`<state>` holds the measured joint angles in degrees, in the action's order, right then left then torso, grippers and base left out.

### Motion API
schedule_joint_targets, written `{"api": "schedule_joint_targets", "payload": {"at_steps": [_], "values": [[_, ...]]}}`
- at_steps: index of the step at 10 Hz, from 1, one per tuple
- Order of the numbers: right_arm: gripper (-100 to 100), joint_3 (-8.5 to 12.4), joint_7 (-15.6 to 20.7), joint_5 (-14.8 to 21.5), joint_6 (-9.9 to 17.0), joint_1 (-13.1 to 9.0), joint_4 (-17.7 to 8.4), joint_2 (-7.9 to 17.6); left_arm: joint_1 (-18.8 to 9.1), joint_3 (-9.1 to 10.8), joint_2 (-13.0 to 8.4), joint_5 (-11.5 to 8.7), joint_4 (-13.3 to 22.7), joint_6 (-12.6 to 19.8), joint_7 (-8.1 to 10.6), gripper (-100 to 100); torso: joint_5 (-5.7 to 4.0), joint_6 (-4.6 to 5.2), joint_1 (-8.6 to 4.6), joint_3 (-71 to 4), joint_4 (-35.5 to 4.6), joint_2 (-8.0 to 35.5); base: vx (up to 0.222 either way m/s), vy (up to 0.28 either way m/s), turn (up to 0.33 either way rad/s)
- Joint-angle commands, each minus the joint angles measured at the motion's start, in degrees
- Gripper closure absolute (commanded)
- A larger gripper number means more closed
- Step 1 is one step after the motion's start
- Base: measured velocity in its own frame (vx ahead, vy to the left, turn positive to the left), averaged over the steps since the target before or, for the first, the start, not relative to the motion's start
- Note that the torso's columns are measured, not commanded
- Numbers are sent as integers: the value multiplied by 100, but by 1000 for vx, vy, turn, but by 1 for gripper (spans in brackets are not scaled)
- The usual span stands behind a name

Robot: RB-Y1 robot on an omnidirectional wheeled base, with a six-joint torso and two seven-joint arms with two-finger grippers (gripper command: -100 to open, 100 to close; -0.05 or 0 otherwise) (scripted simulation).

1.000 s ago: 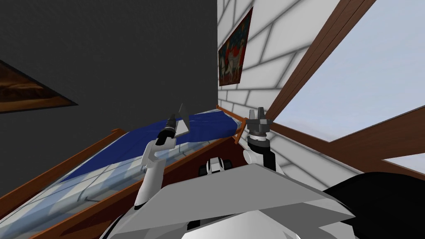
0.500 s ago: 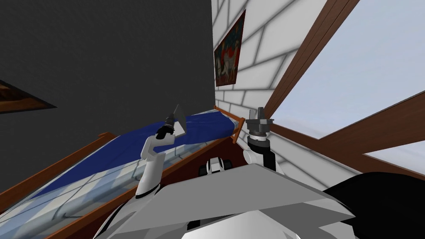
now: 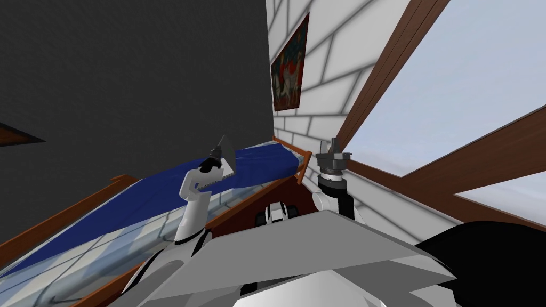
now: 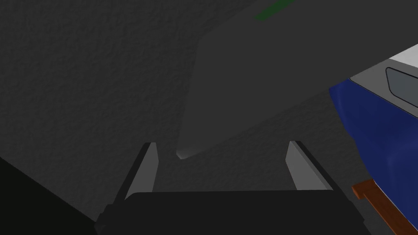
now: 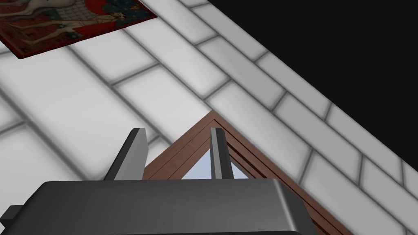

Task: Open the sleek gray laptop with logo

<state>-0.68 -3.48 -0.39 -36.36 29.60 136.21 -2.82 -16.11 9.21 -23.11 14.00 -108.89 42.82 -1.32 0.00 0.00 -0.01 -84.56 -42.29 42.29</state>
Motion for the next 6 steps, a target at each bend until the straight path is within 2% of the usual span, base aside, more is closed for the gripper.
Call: {"api": "schedule_joint_targets", "payload": {"at_steps": [1, 2, 3, 4, 5, 6], "values": [[0, 0, 0, 0, 0, 0, 0, 0, -166, 25, -91, 75, 103, 326, -12, -100, 1, 0, 2, 0, 1, -1, 16, -31, -45], [0, 0, 0, 0, 0, 0, 0, 0, -212, 32, -118, 89, 131, 403, -16, -100, 1, 0, 2, 0, 0, 0, 10, -23, -38], [0, 0, 0, 0, 0, 0, 0, 0, -196, 18, -82, 103, 126, 338, -9, -100, 1, -1, 5, 1, 0, 1, 4, -8, -6], [0, 0, 0, 0, 0, 0, 0, 0, -250, 30, -122, 86, 99, 451, -28, -100, 3, -1, 7, 2, -1, 3, 87, 43, -38], [0, 1, 0, 0, 0, 1, 0, 1, -222, 27, -107, 92, 121, 388, -16, -100, 5, 0, 20, -12, 5, -21, 55, 31, -13], [0, 1, 0, 0, 0, 1, 0, 1, -226, 29, -110, 90, 119, 398, -18, 100, 4, -1, 8, -8, 5, -9, 9, 6, -3]]}}
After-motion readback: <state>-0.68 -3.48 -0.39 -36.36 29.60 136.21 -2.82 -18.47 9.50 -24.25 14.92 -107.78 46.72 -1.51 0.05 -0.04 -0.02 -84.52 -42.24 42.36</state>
